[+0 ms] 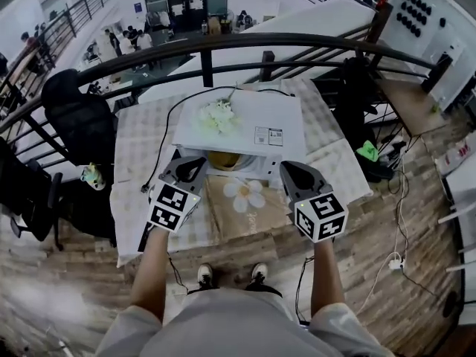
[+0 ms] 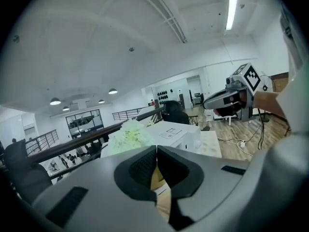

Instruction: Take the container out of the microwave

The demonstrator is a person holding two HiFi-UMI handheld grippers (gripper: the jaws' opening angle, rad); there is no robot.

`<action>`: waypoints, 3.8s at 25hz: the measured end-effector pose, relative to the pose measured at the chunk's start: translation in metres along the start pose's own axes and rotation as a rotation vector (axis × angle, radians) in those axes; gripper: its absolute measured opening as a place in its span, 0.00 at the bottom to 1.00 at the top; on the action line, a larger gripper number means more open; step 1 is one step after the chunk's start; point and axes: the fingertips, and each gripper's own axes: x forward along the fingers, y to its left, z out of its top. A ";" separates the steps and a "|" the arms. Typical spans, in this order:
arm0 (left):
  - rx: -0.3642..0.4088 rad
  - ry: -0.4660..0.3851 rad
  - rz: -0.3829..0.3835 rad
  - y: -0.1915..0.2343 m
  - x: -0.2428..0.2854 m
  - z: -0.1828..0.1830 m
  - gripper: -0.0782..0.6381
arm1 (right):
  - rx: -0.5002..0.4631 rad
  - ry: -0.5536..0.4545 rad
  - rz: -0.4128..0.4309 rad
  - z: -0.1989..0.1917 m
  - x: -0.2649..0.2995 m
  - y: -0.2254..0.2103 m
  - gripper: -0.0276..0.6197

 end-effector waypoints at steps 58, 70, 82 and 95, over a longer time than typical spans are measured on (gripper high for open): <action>0.215 0.462 -0.257 -0.106 0.074 -0.153 0.16 | 0.110 0.077 -0.065 -0.071 -0.017 -0.037 0.06; 0.178 0.282 -0.009 -0.078 -0.027 -0.077 0.16 | -0.069 0.024 0.074 -0.023 -0.025 0.013 0.06; 0.087 -0.050 0.287 0.003 -0.138 0.028 0.16 | -0.197 -0.132 0.087 0.068 -0.042 0.050 0.06; 0.079 -0.260 0.386 0.039 -0.199 0.089 0.16 | -0.268 -0.205 0.086 0.123 -0.043 0.068 0.06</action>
